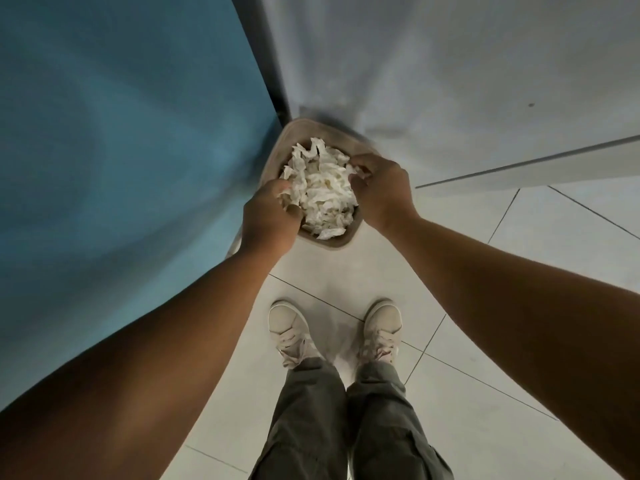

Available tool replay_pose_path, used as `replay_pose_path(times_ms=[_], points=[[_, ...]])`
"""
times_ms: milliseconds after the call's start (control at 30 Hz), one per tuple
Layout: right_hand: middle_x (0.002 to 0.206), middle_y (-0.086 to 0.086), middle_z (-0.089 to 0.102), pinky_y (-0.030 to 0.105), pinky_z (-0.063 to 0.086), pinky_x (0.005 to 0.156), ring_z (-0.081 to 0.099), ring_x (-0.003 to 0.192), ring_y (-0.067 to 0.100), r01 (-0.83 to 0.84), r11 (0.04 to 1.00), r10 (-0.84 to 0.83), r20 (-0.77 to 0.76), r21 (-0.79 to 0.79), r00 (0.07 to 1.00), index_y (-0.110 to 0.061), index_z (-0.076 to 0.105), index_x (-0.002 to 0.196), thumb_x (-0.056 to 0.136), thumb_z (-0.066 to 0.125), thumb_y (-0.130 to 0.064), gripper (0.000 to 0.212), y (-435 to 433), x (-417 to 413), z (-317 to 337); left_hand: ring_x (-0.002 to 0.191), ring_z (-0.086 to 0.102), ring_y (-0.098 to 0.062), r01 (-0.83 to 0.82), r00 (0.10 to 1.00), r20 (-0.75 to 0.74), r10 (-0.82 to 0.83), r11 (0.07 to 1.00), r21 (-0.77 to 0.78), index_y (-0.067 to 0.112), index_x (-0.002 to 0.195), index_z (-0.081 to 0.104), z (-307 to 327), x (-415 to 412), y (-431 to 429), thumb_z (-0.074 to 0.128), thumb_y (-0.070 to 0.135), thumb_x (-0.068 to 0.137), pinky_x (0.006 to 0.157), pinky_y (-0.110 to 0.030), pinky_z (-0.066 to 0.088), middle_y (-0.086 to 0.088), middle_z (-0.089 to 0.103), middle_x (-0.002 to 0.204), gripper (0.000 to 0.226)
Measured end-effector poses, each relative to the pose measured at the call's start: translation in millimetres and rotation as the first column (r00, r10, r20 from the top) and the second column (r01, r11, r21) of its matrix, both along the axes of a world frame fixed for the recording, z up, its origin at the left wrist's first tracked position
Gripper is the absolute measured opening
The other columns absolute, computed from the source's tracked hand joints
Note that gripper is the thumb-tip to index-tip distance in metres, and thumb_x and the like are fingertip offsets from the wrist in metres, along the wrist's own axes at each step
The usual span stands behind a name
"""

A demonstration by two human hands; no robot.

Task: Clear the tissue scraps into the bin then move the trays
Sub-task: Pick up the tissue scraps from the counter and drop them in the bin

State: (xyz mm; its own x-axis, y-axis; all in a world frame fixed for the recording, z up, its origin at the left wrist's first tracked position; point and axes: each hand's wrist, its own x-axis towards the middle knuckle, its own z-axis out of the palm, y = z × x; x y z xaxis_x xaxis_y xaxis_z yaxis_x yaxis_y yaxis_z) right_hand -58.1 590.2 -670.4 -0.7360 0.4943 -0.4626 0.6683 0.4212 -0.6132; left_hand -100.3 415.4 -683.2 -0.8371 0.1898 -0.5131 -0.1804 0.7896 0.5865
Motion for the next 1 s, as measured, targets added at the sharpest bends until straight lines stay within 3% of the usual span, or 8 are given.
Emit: replay_pose_path(times_ms=[233, 300, 400, 533, 700, 833, 933, 1000], points=[[0.137, 0.0, 0.057, 0.018, 0.038, 0.098, 0.053, 0.123, 0.019, -0.172, 0.982, 0.163, 0.11, 0.08, 0.981, -0.031, 0.05, 0.14, 0.09, 0.053, -0.003, 0.057, 4, -18, -34, 0.109, 0.064, -0.019, 0.094, 0.995, -0.036, -0.094, 0.996, 0.003, 0.018, 0.129, 0.06, 0, 14, -20, 0.059, 0.01, 0.089, 0.086, -0.019, 0.044, -0.004, 0.068, 0.121, 0.041], [0.143, 0.0, 0.051, 0.024, 0.039, 0.103, 0.051, 0.127, 0.023, -0.216, 0.972, 0.202, 0.145, 0.091, 0.969, -0.028, 0.046, 0.143, 0.091, 0.053, -0.008, 0.057, 6, -11, -27, 0.11, 0.063, -0.019, 0.102, 0.994, -0.049, -0.101, 0.995, 0.016, 0.018, 0.129, 0.06, 8, 13, -20, 0.059, 0.01, 0.089, 0.086, -0.018, 0.043, -0.003, 0.067, 0.122, 0.041], [0.137, 0.004, 0.057, 0.029, 0.042, 0.099, 0.054, 0.122, 0.029, -0.263, 0.962, 0.244, 0.197, 0.074, 0.95, -0.025, 0.046, 0.142, 0.093, 0.054, -0.018, 0.051, 7, 6, 1, 0.112, 0.063, -0.018, 0.094, 0.994, -0.058, -0.093, 0.995, 0.03, 0.019, 0.129, 0.06, 33, 9, -16, 0.06, 0.012, 0.089, 0.087, -0.018, 0.043, -0.002, 0.067, 0.124, 0.041], [0.133, 0.004, 0.06, 0.029, 0.042, 0.099, 0.054, 0.122, 0.027, -0.23, 0.973, 0.223, 0.148, 0.035, 0.964, -0.026, 0.049, 0.14, 0.092, 0.056, -0.027, 0.048, -1, 29, 69, 0.116, 0.061, -0.017, 0.075, 0.993, -0.092, -0.069, 0.995, 0.065, 0.018, 0.129, 0.06, 95, 7, -8, 0.063, 0.015, 0.09, 0.092, -0.019, 0.043, -0.003, 0.065, 0.126, 0.04], [0.131, -0.004, 0.06, 0.027, 0.041, 0.102, 0.054, 0.12, 0.018, -0.266, 0.964, 0.267, -0.037, 0.027, 0.963, -0.027, 0.053, 0.134, 0.09, 0.058, -0.028, 0.045, -14, 34, 187, 0.12, 0.056, -0.022, 0.095, 0.973, -0.214, -0.081, 0.994, 0.056, 0.016, 0.134, 0.057, 209, 15, -2, 0.061, 0.014, 0.09, 0.099, -0.022, 0.037, -0.005, 0.062, 0.13, 0.044], [0.129, -0.003, 0.06, 0.028, 0.039, 0.104, 0.053, 0.12, 0.018, -0.332, 0.94, 0.342, -0.189, 0.085, 0.921, -0.023, 0.053, 0.132, 0.089, 0.055, -0.029, 0.043, -26, 31, 288, 0.127, 0.049, -0.023, 0.109, 0.948, -0.305, -0.089, 0.993, 0.048, 0.017, 0.135, 0.056, 305, 26, -5, 0.06, 0.014, 0.088, 0.102, -0.021, 0.032, -0.003, 0.06, 0.134, 0.047], [0.137, -0.001, 0.054, 0.016, 0.027, 0.103, 0.047, 0.127, 0.016, -0.366, 0.918, 0.394, -0.278, 0.151, 0.876, -0.017, 0.053, 0.134, 0.092, 0.059, -0.02, 0.043, -33, 34, 362, 0.126, 0.048, -0.022, 0.104, 0.925, -0.372, -0.078, 0.993, 0.052, 0.017, 0.134, 0.055, 371, 38, -9, 0.06, 0.017, 0.089, 0.101, -0.026, 0.036, -0.001, 0.058, 0.133, 0.046], [0.136, 0.001, 0.055, 0.015, 0.026, 0.101, 0.048, 0.127, 0.016, -0.408, 0.893, 0.449, -0.337, 0.189, 0.827, -0.015, 0.055, 0.132, 0.092, 0.058, -0.015, 0.04, -37, 37, 406, 0.127, 0.048, -0.021, 0.077, 0.902, -0.431, -0.041, 0.995, 0.067, 0.016, 0.135, 0.053, 410, 47, -14, 0.06, 0.017, 0.09, 0.102, -0.027, 0.037, 0.0, 0.056, 0.136, 0.046]])
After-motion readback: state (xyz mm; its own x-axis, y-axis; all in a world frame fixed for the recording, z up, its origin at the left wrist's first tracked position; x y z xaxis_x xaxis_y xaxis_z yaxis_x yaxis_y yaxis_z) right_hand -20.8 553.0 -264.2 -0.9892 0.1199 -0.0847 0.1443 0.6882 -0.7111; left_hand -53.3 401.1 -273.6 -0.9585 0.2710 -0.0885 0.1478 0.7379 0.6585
